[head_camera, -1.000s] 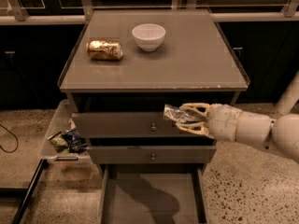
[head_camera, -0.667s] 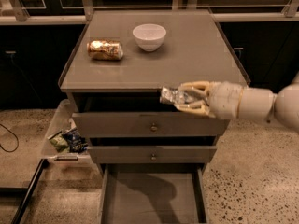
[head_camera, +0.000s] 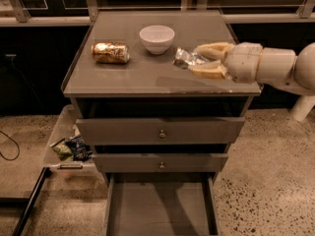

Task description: Pick redbull can from bottom drawer and place on counter

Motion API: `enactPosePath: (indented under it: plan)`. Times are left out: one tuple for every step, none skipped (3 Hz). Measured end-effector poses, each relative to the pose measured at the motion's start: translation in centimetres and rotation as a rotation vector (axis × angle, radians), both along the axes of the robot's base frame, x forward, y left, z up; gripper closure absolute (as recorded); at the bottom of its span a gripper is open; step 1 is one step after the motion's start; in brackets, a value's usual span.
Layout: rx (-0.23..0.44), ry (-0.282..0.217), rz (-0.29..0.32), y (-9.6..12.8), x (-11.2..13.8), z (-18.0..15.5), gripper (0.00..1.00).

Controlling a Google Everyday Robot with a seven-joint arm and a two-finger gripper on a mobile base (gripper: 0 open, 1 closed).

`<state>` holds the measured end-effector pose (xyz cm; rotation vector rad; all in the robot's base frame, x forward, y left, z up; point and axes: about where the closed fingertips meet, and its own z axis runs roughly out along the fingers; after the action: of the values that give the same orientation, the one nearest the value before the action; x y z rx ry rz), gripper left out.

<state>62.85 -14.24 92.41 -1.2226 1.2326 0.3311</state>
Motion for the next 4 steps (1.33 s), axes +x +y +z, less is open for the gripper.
enactPosePath:
  plan:
    - [0.021,0.032,-0.071,-1.7,3.4,1.4,1.00]
    - [0.028,0.034,-0.077,-1.9,3.6,1.7,1.00]
    - [0.043,0.040,-0.085,-1.7,4.0,1.2,1.00]
    - [0.047,0.040,-0.145,-2.0,6.1,0.8,1.00]
